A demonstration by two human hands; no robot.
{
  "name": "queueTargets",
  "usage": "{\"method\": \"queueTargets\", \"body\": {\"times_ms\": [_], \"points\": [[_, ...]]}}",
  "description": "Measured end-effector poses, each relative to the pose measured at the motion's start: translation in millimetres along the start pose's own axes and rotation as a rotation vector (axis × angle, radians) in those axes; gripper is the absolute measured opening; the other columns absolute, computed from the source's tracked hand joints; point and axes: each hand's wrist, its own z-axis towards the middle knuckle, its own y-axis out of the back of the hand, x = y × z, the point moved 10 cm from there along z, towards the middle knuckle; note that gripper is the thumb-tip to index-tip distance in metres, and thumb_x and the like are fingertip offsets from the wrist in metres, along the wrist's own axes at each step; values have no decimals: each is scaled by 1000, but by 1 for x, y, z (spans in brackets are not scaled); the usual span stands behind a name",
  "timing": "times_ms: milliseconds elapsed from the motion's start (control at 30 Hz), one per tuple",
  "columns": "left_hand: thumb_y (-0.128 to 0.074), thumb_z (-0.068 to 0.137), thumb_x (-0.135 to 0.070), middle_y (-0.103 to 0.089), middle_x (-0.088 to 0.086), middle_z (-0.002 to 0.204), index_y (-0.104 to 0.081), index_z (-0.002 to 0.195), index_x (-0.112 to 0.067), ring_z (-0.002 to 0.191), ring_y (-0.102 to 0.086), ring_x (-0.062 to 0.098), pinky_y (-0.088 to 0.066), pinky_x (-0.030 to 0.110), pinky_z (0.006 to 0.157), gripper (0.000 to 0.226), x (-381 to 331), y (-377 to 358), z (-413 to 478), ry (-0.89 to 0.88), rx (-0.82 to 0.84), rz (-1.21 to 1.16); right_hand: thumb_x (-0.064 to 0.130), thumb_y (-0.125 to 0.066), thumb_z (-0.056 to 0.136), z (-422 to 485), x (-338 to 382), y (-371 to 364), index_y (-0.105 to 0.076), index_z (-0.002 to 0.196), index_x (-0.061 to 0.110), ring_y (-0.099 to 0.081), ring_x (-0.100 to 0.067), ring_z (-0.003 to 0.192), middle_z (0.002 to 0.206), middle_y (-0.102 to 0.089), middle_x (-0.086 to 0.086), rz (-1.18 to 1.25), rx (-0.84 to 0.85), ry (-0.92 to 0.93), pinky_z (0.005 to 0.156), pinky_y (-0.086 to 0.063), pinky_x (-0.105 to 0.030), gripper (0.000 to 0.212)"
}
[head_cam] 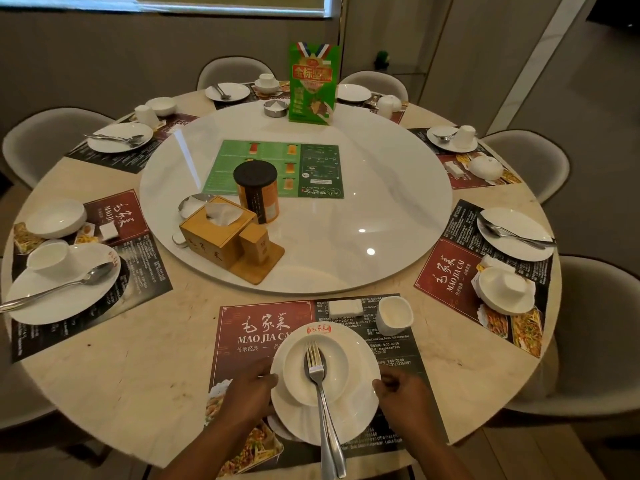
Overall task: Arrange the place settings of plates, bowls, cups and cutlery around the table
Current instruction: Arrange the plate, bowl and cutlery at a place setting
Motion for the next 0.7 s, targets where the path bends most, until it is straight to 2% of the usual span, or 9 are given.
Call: {"method": "queueTargets", "body": {"times_ms": [67,167,233,300,367,433,500,600,700], "points": [[-50,93,-4,-71,-1,110,-69,107,-32,100,-66,23,-59,37,71,36,0,1,0,-12,0,5,12,-68,88,-1,1,0,-73,105,22,-56,6,75,84,-67,13,-3,3,-7,58,-36,-8,19],[-53,92,-7,-71,-8,107,-70,99,-39,100,-66,19,-57,45,85,36,-3,1,1,-50,-6,85,15,-69,88,-2,3,1,-72,104,23,-56,3,74,83,-66,13,-51,-10,-30,60,-37,-11,18],[-55,93,-11,-69,-13,107,-66,99,-42,101,-64,16,-54,46,92,34,-8,2,0,-99,-25,165,16,-68,88,-3,8,4,-69,100,25,-59,-5,75,83,-65,12,-110,-75,2,62,-43,-18,15],[-56,93,-14,-66,-13,109,-62,104,-41,104,-62,14,-52,40,93,31,-15,2,-2,-158,-52,256,18,-67,87,-7,21,10,-62,91,27,-58,-7,76,85,-63,7,-145,-165,85,61,-42,-20,11],[-61,91,-18,-63,-10,114,-61,116,-34,106,-61,15,-51,34,91,29,-21,7,-3,-229,-123,377,20,-66,87,-13,35,9,-57,86,25,-55,-4,73,82,-60,8,-169,-178,148,58,-38,-17,10],[-64,89,-21,-62,-8,114,-60,119,-28,99,-62,12,-51,28,85,31,-27,12,-7,-282,-207,469,20,-66,88,-18,38,-8,-57,84,25,-57,-4,70,77,-62,9,-176,-56,142,59,-45,-21,10],[-65,89,-19,-65,-5,99,-59,110,-25,84,-62,7,-51,22,74,23,-29,10,-13,-286,-230,491,21,-67,88,-26,33,-31,-59,83,24,-62,-6,70,74,-66,5,-162,118,91,64,-52,-26,10],[-65,90,-22,-65,-7,86,-55,101,-26,78,-63,7,-55,26,70,16,-19,3,-17,-203,-193,455,24,-68,87,-41,23,-55,-61,82,19,-69,-12,68,75,-73,0,19,263,-19,71,-59,-39,10],[-66,89,-24,-69,-3,91,-54,105,-26,77,-69,14,-60,35,74,20,-9,-3,-18,-115,-148,382,22,-72,85,-52,17,-67,-60,85,11,-65,-17,56,73,-72,-9,158,301,-132,50,-53,-31,17]]}}
